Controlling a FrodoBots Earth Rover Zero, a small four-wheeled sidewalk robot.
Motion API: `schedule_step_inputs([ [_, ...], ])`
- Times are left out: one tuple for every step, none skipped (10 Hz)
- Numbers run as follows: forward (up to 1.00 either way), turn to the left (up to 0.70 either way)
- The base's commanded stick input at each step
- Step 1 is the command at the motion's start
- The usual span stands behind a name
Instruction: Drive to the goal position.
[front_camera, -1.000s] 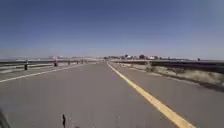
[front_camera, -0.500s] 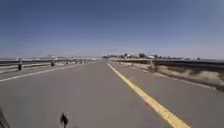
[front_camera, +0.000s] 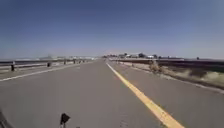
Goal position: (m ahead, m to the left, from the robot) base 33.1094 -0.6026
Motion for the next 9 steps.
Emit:
schedule_step_inputs([
  [1.00, 0.00],
  [1.00, 0.13],
  [1.00, 0.26],
  [1.00, 0.27],
  [1.00, 0.27],
  [1.00, 0.00],
  [1.00, 0.00],
  [1.00, 0.00],
  [1.00, 0.00],
])
